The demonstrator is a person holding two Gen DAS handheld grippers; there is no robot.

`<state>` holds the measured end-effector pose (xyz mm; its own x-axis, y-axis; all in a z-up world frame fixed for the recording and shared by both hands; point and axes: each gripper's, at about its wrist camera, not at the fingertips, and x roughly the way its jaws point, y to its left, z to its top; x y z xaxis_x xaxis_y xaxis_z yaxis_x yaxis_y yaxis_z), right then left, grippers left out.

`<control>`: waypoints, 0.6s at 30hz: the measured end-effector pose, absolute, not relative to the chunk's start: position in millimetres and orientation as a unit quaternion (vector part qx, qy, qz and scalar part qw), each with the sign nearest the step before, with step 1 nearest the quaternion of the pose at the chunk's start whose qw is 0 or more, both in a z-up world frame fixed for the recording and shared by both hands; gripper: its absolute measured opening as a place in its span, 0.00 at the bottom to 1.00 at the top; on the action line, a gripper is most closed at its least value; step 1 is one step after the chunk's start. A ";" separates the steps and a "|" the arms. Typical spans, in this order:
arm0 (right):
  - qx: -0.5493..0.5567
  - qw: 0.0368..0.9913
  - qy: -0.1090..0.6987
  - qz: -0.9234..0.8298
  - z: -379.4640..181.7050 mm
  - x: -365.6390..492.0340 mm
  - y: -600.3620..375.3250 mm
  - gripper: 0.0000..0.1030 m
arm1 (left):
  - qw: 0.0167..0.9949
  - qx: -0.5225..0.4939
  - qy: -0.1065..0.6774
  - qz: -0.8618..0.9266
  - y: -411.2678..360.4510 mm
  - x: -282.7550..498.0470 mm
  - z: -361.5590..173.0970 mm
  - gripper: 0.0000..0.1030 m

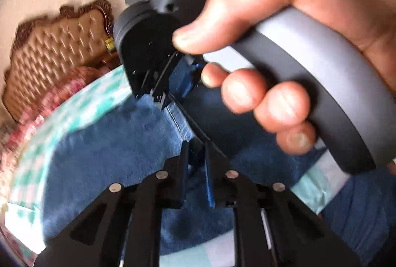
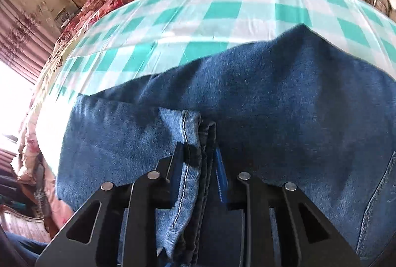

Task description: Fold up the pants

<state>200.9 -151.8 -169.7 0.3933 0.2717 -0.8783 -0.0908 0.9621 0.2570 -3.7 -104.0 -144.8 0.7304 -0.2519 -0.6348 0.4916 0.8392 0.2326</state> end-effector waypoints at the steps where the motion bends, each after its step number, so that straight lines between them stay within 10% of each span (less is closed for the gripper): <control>1: 0.071 0.834 0.537 0.105 -169.5 199.0 -148.4 0.20 | 0.910 0.184 0.306 -0.209 -95.5 -6.4 -140.9 0.19; 6: 0.038 0.852 0.517 0.074 -159.0 178.6 -146.1 0.19 | 0.954 0.125 0.252 -0.100 12.5 -44.7 -106.1 0.36; 18: -0.021 0.854 0.507 0.115 -166.9 136.7 -104.4 0.19 | 0.884 0.381 0.271 -0.002 78.0 -42.9 -179.7 0.38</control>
